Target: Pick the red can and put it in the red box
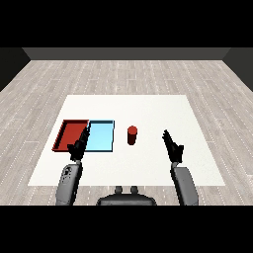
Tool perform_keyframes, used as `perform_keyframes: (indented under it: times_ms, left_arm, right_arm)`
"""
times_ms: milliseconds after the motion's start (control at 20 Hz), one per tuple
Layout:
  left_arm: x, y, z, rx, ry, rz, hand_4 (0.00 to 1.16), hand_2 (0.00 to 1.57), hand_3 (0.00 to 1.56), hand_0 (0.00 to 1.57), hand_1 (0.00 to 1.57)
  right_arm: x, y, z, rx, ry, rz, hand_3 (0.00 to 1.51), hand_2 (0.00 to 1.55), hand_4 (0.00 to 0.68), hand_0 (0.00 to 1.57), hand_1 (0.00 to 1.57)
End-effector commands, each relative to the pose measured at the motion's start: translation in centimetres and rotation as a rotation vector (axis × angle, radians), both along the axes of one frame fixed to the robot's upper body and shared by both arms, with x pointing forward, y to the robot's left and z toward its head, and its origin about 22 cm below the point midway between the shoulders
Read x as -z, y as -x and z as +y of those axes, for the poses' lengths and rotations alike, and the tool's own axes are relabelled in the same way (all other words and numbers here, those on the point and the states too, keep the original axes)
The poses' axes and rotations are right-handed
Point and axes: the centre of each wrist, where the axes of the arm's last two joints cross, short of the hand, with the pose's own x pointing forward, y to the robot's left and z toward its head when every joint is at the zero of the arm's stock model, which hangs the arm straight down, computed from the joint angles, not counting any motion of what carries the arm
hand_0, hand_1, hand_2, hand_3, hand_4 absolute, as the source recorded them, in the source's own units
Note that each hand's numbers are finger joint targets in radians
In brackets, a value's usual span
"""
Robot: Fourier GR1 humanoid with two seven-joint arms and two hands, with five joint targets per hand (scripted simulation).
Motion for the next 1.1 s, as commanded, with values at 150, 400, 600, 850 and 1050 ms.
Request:
perform_keyframes:
  times_ms: [150,400,600,850,1050]
  left_arm:
    - [0.1,0.8,0.2,0.004,-0.006,-0.012,0.00,0.00,0.00,0.00,0.00]
    - [-2.8,0.9,0.1,0.022,0.109,-0.428,0.00,0.00,0.00,0.00,0.00]
    - [0.0,0.8,0.2,0.024,0.129,-0.448,0.00,0.00,0.00,0.00,0.00]
    - [0.5,0.7,1.5,0.034,0.130,-0.470,0.00,0.00,0.00,0.00,0.00]
    - [-0.7,1.1,-2.9,0.028,0.145,-0.461,0.00,0.00,0.00,0.00,0.00]
  right_arm:
    - [-0.4,-0.8,-1.9,0.035,-0.015,-0.052,0.00,0.00,0.000,0.00,0.00]
    - [-2.6,-1.5,-1.1,-0.044,-0.114,-0.360,0.00,0.00,0.000,0.00,0.00]
    - [-2.4,-1.5,-2.5,-0.065,-0.120,-0.388,0.00,0.00,0.000,0.00,0.00]
    - [-2.2,-1.8,-3.4,-0.080,-0.114,-0.395,0.00,0.00,0.000,0.00,0.00]
    - [-0.8,-1.0,-4.3,-0.064,-0.126,-0.390,0.00,0.00,0.000,0.00,0.00]
